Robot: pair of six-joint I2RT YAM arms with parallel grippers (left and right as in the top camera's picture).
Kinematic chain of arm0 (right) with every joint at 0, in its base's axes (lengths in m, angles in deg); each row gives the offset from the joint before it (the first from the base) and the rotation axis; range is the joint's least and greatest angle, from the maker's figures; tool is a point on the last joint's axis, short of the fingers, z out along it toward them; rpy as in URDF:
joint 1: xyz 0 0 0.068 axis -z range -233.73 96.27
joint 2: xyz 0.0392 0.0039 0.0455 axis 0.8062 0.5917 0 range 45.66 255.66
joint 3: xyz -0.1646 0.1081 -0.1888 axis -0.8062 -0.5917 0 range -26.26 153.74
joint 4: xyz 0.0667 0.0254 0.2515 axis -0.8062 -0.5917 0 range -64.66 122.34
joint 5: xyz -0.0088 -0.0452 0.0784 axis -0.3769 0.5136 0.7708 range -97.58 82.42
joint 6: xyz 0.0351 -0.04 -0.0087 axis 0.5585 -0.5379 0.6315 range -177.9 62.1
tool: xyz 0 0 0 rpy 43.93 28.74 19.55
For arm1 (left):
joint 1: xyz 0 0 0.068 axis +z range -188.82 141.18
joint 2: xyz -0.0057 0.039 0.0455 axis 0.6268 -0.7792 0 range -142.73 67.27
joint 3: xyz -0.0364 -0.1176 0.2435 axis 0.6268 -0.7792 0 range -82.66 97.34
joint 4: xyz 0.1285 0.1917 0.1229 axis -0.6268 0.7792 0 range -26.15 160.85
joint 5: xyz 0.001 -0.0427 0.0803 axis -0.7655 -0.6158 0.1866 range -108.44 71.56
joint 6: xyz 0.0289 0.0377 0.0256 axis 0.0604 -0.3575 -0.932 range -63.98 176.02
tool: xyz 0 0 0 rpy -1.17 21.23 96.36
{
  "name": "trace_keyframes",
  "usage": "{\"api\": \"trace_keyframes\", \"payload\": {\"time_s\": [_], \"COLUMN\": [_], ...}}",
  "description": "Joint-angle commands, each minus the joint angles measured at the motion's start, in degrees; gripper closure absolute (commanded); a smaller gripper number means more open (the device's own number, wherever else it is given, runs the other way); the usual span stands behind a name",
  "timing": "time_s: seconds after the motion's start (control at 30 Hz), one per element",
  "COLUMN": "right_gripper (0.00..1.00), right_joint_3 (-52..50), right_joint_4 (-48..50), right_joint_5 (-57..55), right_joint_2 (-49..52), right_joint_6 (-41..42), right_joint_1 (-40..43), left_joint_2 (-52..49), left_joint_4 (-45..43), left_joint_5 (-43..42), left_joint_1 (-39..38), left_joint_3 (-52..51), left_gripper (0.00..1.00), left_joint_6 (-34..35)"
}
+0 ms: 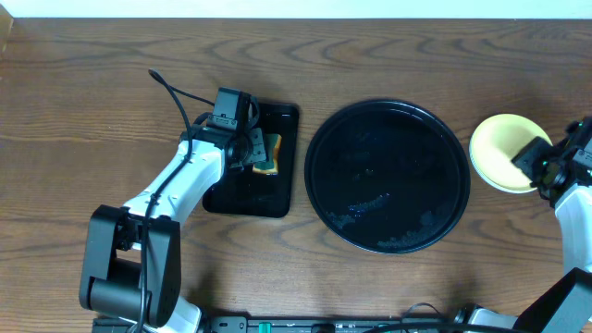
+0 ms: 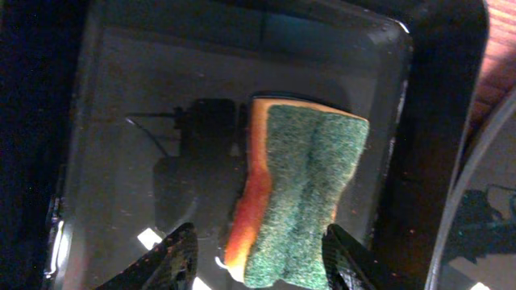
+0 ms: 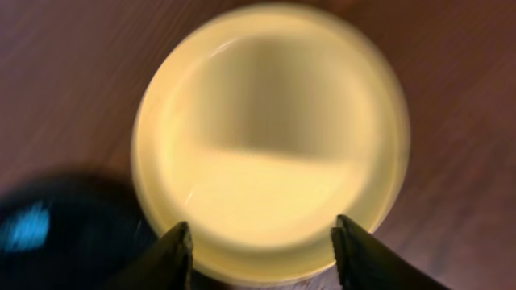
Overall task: Clean dirty plates on tray and stack at the side
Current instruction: 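Carry the yellow plate right and set it on the green plate stack, then open the right gripper and withdraw both grippers from the plates and sponge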
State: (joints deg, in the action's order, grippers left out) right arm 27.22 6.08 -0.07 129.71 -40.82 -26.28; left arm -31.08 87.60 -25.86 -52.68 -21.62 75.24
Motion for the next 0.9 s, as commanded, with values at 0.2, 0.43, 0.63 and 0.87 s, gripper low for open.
{"api": "trace_keyframes", "payload": {"time_s": [0.2,0.43,0.63,0.87], "right_gripper": [0.12,0.14,0.05,0.01], "right_joint_3": [0.1,0.1,0.0,-5.1], "right_joint_4": [-9.2,-16.0,-18.8,-16.8], "right_joint_5": [9.6,1.6,0.1,-2.4], "right_joint_2": [0.0,-4.8,-15.7,-31.3], "right_joint_6": [-13.0,-13.6,-13.5,-13.5], "right_joint_1": [-6.7,-14.1,-17.7,-19.2], "left_joint_2": [6.4,14.3,23.5,39.8], "left_joint_4": [5.4,20.2,24.4,21.6], "left_joint_5": [5.8,5.8,8.1,8.1], "left_joint_1": [2.8,9.2,11.0,10.9], "left_joint_3": [-0.4,-0.4,-1.7,-8.2], "left_gripper": [0.33,0.32,0.32,0.31], "left_joint_6": [-0.8,-0.8,-0.8,-1.6]}}
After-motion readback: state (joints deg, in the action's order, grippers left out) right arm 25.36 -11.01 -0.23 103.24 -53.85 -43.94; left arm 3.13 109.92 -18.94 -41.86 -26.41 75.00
